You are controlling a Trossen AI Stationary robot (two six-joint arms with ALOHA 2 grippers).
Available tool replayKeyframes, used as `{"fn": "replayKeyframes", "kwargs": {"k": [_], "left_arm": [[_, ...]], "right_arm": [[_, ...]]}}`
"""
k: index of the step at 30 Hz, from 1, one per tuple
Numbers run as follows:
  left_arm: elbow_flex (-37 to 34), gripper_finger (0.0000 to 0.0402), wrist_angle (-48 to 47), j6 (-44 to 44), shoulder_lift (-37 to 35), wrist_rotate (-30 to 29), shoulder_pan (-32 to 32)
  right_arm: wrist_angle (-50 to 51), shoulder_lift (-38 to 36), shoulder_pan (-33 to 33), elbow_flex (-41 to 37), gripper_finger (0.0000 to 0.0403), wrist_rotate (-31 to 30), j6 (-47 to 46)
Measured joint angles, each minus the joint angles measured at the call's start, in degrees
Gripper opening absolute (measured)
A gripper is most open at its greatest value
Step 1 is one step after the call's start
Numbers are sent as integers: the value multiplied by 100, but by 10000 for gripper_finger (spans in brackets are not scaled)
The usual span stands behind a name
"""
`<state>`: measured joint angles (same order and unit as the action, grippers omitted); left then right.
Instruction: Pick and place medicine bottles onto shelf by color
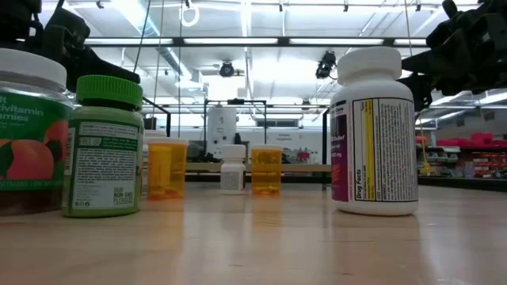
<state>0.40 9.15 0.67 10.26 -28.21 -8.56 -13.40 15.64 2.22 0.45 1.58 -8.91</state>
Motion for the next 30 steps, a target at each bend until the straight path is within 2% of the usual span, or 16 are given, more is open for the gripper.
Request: {"fn": "replayKeyframes", "kwargs": {"k": [30], "left_arm": [[-2,55,-2,0,1,0,0]], "right_arm": [[0,0,0,0,303,0,2]]}}
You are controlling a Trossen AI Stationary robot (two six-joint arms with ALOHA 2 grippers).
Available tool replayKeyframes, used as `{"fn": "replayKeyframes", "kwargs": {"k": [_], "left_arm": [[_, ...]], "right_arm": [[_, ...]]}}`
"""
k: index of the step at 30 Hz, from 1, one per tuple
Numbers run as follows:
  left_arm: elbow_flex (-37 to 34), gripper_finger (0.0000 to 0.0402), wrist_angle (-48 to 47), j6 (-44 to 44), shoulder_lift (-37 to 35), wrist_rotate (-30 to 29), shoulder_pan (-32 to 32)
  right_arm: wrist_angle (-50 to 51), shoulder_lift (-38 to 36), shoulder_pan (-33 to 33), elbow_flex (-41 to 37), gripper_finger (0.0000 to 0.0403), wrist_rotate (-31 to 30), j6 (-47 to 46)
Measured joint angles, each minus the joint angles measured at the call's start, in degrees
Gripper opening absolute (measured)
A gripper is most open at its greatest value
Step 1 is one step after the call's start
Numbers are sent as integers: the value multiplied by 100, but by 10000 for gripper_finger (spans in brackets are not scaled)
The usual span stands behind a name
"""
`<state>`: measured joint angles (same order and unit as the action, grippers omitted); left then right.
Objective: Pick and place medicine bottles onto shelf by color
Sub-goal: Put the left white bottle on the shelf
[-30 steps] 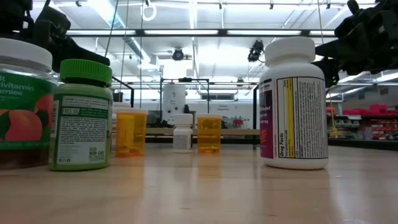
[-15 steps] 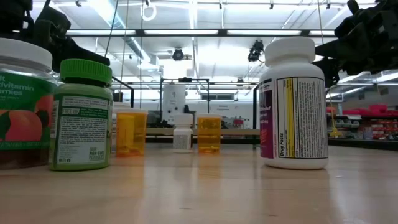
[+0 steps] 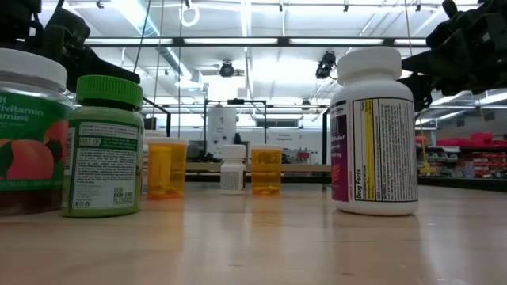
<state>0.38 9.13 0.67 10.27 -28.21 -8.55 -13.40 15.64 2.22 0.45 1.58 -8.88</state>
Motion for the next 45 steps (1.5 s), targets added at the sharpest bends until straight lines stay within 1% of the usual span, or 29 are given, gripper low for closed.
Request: {"fn": "replayKeyframes", "kwargs": {"k": [6,14,23,31,33,36,38,40,45], "left_arm": [[0,51,0,0,1,0,2],[0,59,0,0,1,0,0],[2,51,2,-2,1,0,0],[2,59,2,-23,-1,0,2],[2,59,2,-317,0,0,0],[2,55,54,-1349,1,-1,2],[2,53,153,-1887,-1,-4,6],[2,51,154,-2121,1,0,6],[2,54,186,-2124,1,0,6]], "right_arm": [[1,-1,0,1,303,0,0],[1,-1,0,0,303,1,-2],[-1,0,0,1,303,0,-1],[0,0,0,2,303,1,-2],[1,0,0,2,303,0,0],[1,0,0,2,303,0,0],[0,0,0,2,303,0,0],[2,0,0,1,303,0,-1],[2,0,0,2,303,0,-2]]}}
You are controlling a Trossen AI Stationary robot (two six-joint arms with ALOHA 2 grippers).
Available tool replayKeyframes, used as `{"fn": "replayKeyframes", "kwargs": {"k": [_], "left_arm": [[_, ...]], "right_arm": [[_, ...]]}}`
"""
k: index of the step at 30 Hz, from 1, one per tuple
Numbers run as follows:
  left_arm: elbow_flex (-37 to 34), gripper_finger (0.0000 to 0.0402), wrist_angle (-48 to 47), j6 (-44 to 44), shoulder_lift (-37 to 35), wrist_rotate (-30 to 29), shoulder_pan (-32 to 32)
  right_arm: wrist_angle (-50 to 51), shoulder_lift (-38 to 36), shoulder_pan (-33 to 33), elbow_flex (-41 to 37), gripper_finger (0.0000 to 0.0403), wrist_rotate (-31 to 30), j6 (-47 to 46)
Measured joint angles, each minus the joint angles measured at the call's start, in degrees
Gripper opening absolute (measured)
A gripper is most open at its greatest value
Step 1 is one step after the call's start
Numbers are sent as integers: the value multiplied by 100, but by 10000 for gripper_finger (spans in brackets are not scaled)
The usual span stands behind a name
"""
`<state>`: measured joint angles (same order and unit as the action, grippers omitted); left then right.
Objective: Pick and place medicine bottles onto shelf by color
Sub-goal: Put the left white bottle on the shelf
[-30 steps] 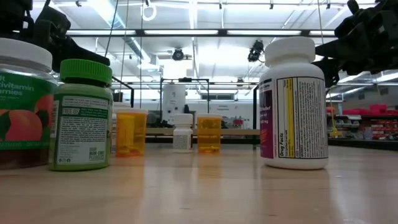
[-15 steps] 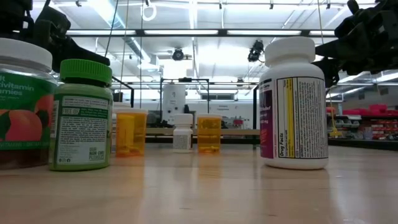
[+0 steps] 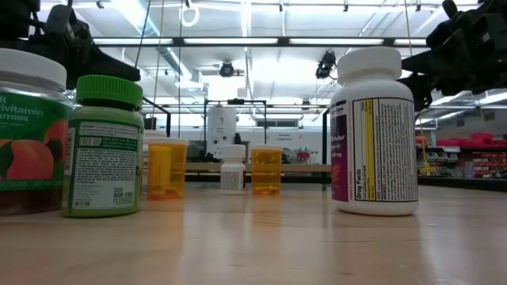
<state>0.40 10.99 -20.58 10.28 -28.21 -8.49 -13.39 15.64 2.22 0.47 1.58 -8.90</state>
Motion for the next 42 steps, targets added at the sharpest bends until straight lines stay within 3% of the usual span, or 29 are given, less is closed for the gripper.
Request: {"fn": "replayKeyframes", "kwargs": {"k": [4,11,15,21,28,33,37,42], "left_arm": [[0,56,227,248,0,-21,11],[1,51,1912,1775,76,-247,374],[7,50,2169,1801,217,-167,560],[993,34,411,1339,1079,948,775],[2207,19,-1547,1106,2044,2005,482],[2970,20,-3200,566,2521,1961,253],[3542,52,-4177,399,2899,1828,171],[3725,105,-4264,1166,3207,1826,144]], "right_arm": [[-2,-2,0,0,303,0,1],[-4,0,0,0,303,0,0],[-4,-1,0,-2,303,0,1],[-4,0,0,-2,303,0,2],[-31,-2,0,0,303,2,2],[-101,0,0,0,303,0,2],[-120,0,0,-2,303,0,0],[-152,-2,0,-2,303,0,2]]}}
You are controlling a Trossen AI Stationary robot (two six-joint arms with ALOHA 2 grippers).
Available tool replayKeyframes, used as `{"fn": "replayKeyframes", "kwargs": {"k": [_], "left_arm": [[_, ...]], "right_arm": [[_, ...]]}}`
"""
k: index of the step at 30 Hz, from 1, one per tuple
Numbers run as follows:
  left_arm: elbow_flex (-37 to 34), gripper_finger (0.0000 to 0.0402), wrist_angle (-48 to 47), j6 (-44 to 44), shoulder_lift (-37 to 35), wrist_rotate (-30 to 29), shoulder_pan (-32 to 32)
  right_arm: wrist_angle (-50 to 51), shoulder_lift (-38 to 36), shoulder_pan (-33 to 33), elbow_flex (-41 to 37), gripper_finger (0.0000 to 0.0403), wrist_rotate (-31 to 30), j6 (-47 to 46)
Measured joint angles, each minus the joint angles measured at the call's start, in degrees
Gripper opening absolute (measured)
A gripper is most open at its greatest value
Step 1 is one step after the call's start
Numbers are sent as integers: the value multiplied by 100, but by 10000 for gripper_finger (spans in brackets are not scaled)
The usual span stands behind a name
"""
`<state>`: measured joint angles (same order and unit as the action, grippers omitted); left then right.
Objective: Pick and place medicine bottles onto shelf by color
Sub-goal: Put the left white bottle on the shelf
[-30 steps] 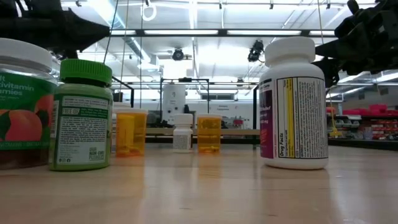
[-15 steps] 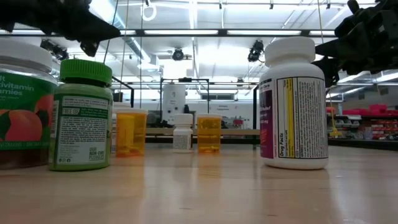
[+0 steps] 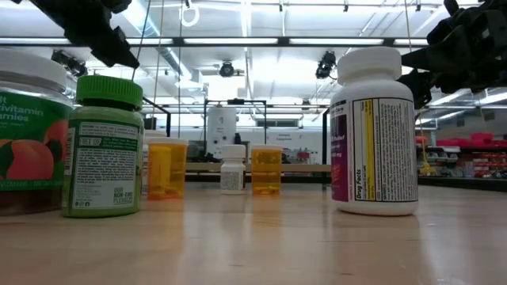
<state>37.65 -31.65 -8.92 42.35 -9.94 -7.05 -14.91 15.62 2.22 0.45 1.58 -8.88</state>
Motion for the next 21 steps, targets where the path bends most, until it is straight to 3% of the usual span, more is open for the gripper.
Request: {"fn": "replayKeyframes", "kwargs": {"k": [5,13,21], "left_arm": [[71,136,-58,-758,207,42,19],[922,144,-1457,-868,1319,127,-64],[1374,248,-2090,-617,2362,270,-122]], "right_arm": [[-1,0,0,0,303,0,0],[-1,0,0,2,303,0,-1],[-1,2,0,1,303,0,0]]}}
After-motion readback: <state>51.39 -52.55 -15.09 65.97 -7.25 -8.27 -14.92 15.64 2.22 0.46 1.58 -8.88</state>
